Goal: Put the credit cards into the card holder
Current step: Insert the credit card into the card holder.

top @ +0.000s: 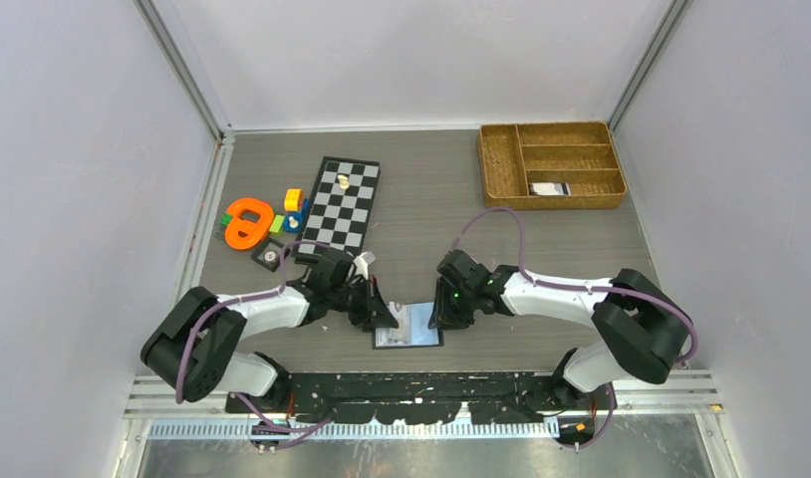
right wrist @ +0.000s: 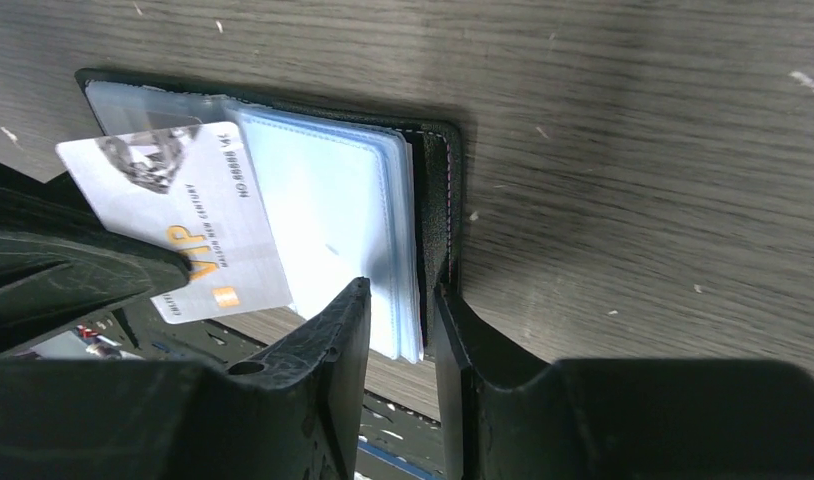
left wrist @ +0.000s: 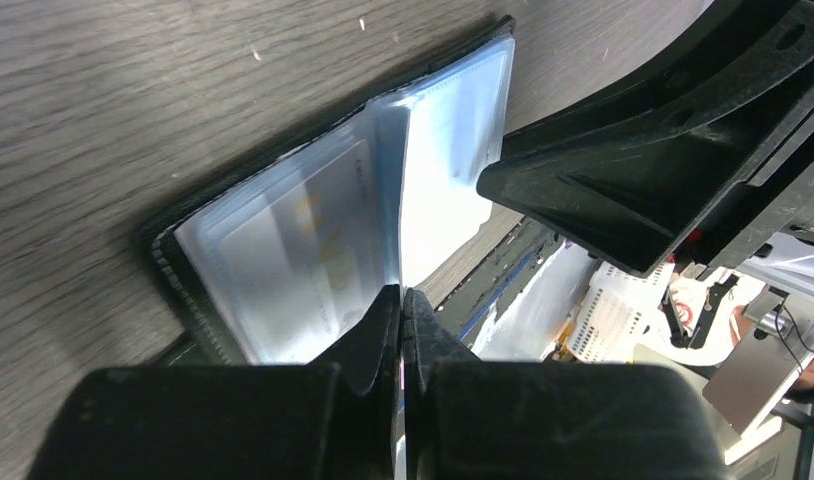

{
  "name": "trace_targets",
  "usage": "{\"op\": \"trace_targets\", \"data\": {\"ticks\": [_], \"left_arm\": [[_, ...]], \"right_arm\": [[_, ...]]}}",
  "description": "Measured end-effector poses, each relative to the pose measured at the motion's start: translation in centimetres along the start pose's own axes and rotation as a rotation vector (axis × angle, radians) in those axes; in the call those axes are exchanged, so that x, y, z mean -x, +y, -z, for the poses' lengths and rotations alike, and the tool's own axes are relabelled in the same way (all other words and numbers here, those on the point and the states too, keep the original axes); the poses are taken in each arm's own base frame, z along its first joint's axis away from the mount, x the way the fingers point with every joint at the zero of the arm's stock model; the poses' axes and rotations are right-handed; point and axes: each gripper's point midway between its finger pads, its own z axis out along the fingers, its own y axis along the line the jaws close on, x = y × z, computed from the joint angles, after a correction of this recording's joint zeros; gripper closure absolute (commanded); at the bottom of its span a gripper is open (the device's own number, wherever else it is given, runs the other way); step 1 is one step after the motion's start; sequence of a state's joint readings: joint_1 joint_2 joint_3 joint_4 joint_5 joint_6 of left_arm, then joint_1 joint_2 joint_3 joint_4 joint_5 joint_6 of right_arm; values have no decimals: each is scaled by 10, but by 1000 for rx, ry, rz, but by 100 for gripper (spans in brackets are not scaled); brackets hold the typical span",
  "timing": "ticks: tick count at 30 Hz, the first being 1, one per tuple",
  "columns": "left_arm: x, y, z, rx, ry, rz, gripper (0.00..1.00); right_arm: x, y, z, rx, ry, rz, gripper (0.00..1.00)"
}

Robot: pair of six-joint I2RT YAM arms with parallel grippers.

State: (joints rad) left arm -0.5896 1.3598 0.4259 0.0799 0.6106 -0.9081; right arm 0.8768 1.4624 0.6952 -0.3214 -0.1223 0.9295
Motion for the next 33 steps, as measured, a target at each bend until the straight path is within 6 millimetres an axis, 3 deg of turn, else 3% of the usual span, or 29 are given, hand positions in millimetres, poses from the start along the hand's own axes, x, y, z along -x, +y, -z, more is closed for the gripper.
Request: {"op": "trace_targets", "data": {"ticks": [8, 33], "left_arm": [[-4, -3, -11, -4, 11, -3, 100], [-5, 4, -14, -2, -17, 4, 100]], "right_arm": [[-2, 6, -2, 50, -2, -9, 69], [-3, 6, -3, 108, -24, -21, 80]]}}
